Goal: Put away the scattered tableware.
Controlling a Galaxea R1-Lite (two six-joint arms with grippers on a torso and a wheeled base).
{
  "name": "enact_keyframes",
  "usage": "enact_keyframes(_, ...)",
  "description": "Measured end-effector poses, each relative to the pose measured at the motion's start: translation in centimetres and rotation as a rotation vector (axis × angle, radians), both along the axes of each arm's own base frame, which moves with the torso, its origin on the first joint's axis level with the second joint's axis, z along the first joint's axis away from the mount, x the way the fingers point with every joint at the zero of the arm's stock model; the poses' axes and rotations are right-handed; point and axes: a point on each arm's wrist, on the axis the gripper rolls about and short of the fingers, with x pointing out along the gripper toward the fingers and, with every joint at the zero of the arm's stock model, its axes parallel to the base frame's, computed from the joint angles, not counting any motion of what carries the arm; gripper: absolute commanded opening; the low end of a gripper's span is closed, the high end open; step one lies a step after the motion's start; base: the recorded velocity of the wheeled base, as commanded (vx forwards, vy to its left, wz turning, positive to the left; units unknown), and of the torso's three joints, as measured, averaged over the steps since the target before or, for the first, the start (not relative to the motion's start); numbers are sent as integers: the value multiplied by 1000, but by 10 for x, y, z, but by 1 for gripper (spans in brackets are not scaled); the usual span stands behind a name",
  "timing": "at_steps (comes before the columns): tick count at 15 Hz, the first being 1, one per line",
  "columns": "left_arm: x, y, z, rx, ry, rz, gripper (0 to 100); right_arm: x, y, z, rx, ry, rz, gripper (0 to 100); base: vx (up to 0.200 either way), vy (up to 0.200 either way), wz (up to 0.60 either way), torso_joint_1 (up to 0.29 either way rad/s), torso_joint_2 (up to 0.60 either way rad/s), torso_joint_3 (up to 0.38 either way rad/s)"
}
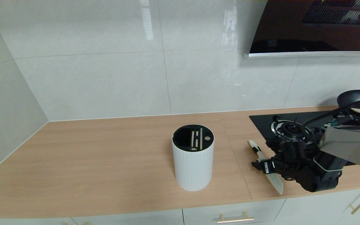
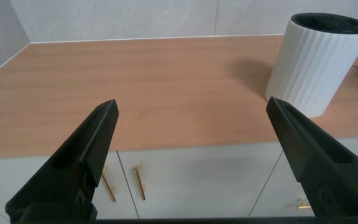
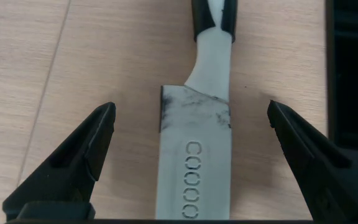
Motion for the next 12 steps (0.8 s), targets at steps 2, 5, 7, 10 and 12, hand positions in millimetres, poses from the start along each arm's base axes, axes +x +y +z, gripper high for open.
enact_keyframes(2,0,0,0,0,0,0,100,0,0,-1,1,1,-1,100,0,0,0,0,0,0)
enact_keyframes(5,0,0,0,0,0,0,100,0,-1,-2,0,2,-3,100,0,0,0,0,0,0)
enact_keyframes(7,0,0,0,0,0,0,100,1,0,-4,0,2,-3,100,0,0,0,0,0,0)
enact_keyframes(10,0,0,0,0,0,-1,100,2,0,-5,0,2,-3,100,0,0,0,0,0,0)
enact_keyframes(12,0,0,0,0,0,0,100,2,0,-6,-1,4,-3,0,0,0,0,0,0,0)
